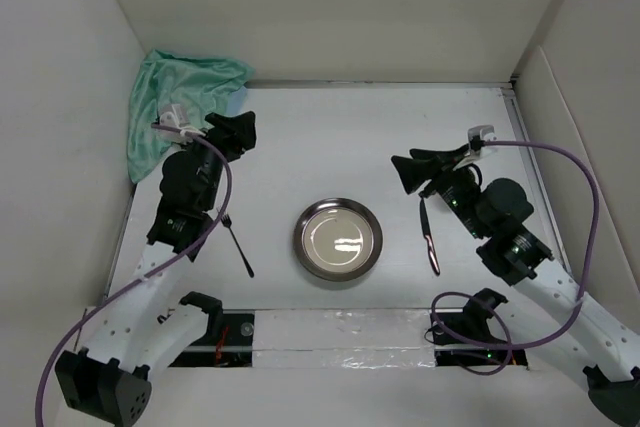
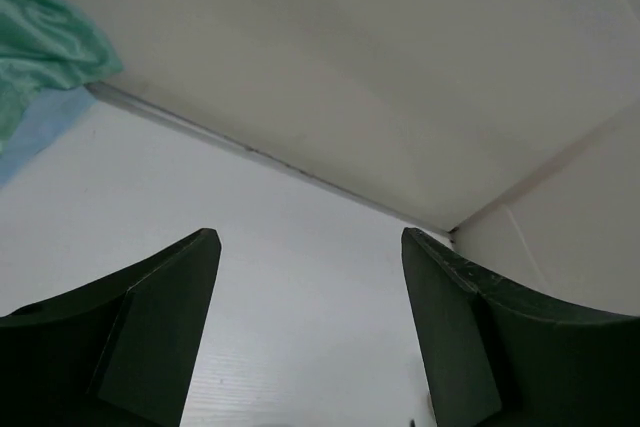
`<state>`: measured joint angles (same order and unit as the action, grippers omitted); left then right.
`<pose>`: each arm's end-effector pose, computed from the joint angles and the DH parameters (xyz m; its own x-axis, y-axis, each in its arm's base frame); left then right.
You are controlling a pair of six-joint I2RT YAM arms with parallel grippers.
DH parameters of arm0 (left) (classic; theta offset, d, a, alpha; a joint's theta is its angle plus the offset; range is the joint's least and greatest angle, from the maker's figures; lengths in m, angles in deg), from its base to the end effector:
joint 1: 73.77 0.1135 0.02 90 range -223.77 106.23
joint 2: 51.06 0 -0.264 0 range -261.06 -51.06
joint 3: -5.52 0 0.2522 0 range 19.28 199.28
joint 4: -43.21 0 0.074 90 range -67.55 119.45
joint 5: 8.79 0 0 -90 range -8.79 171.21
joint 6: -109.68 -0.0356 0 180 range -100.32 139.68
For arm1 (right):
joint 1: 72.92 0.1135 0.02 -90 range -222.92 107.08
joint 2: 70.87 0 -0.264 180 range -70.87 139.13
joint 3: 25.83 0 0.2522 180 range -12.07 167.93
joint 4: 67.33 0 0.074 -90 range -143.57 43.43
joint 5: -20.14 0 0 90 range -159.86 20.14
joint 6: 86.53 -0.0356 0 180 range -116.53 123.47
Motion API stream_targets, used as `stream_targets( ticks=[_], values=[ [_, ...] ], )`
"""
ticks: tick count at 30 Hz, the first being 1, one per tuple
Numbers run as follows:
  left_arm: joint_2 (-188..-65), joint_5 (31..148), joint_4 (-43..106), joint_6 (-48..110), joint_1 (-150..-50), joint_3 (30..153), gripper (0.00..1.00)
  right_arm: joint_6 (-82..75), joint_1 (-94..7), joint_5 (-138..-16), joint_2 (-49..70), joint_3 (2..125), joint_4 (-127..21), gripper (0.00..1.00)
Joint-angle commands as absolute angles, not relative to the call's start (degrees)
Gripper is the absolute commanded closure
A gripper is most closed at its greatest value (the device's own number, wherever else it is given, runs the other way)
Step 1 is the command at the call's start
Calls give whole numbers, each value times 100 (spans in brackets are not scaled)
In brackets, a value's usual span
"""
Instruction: Set the dinner table for one person
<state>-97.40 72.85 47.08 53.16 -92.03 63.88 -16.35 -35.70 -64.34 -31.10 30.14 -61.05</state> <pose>0.1815 -0.0544 0.3869 0.1191 -0.6140 -0.7802 0.2912 0.7729 -0.5638 0.1351 0.0983 0.3716 -0.0495 0.3862 -0.9211 -0.5419 0.7643 0.3496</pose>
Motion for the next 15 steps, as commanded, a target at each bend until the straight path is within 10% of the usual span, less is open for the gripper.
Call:
stream_targets(
  ticks=[1,5,9,14,15],
  values=[
    [-10018,6944,4773,5369,-9205,6428,30,-1613,-3521,-6450,-3053,3020,-6201,40],
    [-10929,6487,4765,5466,-9205,6682,58,-1684,-3521,-6423,-2940,2941,-6306,100],
    [-12117,6170,4300,5642,-8821,7497,100,-1701,-3521,-6528,-2702,2924,-6227,100],
    [-13881,6196,3667,5389,-8081,8658,100,-1763,-3469,-6336,-2587,2731,-6385,100],
    [-14129,6135,3291,5318,-7976,9113,85,-1763,-3468,-6335,-2552,2730,-6342,100]
  ],
)
